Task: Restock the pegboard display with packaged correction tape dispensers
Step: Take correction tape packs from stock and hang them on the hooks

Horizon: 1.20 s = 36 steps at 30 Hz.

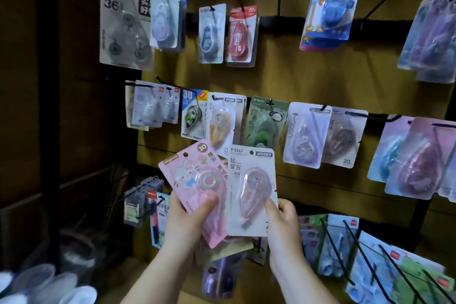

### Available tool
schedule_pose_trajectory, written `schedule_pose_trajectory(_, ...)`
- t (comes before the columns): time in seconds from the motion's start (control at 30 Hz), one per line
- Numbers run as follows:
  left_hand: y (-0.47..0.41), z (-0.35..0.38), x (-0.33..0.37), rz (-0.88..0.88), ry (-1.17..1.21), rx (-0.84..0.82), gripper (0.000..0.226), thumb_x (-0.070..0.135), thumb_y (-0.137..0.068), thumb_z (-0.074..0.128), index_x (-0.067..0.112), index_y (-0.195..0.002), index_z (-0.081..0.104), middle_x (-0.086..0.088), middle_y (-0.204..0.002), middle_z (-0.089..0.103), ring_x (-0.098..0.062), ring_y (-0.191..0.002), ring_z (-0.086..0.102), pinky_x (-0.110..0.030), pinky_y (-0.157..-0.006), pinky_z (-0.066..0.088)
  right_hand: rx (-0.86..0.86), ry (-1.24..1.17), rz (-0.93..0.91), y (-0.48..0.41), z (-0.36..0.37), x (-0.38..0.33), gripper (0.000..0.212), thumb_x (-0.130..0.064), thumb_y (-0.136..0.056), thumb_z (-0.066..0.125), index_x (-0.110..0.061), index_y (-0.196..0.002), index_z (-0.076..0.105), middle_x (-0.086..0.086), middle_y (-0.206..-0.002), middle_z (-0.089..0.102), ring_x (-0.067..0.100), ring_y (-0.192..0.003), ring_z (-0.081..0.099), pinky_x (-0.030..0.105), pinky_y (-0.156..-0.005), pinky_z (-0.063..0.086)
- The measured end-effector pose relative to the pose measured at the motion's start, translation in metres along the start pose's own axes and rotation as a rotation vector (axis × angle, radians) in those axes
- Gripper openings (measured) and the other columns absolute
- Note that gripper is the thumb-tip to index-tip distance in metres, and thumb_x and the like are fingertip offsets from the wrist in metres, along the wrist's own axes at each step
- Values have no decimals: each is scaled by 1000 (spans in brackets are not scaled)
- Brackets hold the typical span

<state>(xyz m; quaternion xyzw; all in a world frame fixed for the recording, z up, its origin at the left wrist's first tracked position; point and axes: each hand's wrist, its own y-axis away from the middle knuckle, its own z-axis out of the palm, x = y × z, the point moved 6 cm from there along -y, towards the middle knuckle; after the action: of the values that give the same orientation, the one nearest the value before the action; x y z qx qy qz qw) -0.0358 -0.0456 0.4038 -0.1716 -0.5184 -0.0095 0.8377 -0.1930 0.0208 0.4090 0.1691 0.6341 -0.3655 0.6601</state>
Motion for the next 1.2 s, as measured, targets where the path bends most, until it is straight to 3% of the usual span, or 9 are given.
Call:
schedule_pose_trajectory(0.17,-15,-25,4,1,-53,35,56,11,-72,73,14,-121,46,-9,-113,65,-28,-98,65,-46,-84,53,-21,34,-145,-8,4,-24,21,-9,-92,46,-18,-73,44,6,-72,49,14,-61,43,11,-47,37)
schedule_pose_trajectory(0.27,-18,-38,8,-7,-54,45,59,15,-66,73,15,-118,46,-11,-115,63,-33,-100,63,-56,-89,49,-40,90,-241,-14,13,-37,23,-10,-91,48,-20,-71,44,12,-81,51,17,-71,46,18,-56,37)
schedule_pose_trajectory(0.4,-21,-48,13,2,-24,64,36,4,-74,66,27,-95,48,-5,-105,63,-33,-99,62,-55,-89,49,-109,127,-328,-18,35,-60,22,-12,-91,49,-22,-72,43,17,-87,56,24,-78,50,29,-66,39)
schedule_pose_trajectory(0.5,-20,-52,20,19,-31,63,37,1,-76,64,31,-88,46,1,-96,61,-27,-94,62,-48,-86,50,-145,126,-380,-20,54,-77,24,-12,-91,49,-24,-72,41,5,-75,55,15,-66,49,14,-54,40)
schedule_pose_trajectory(0.57,-20,-54,24,28,-37,61,38,0,-76,64,31,-88,45,3,-95,61,-21,-89,62,-43,-80,52,-147,121,-384,-23,63,-84,25,-12,-91,48,-25,-71,40,1,-69,51,12,-60,45,10,-46,36)
schedule_pose_trajectory(0.77,-21,-60,31,50,-57,56,46,-2,-74,64,26,-103,41,5,-95,59,-19,-86,61,-35,-69,51,-143,141,-377,-28,78,-90,24,-14,-91,49,-26,-71,40,8,-83,53,17,-73,48,24,-59,38)
schedule_pose_trajectory(0.93,-19,-65,34,75,-66,62,48,-5,-73,65,26,-101,41,5,-95,59,-14,-84,61,-27,-64,49,-116,138,-380,-29,79,-85,11,-14,-91,49,-17,-82,43,8,-82,52,19,-73,46,23,-58,36)
schedule_pose_trajectory(1.1,-22,-71,32,73,-116,78,56,0,-70,70,26,-109,39,3,-102,59,-19,-92,62,-34,-72,52,-72,107,-325,-35,72,-78,6,-15,-91,49,-11,-94,45,-4,-75,49,8,-66,45,19,-58,36)
schedule_pose_trajectory(1.2,-22,-73,34,90,-121,78,55,0,-70,69,29,-105,39,5,-99,59,-15,-87,62,-27,-63,54,-63,138,-313,-41,73,-75,6,-15,-91,49,-11,-94,46,-3,-76,49,7,-64,44,19,-57,35)
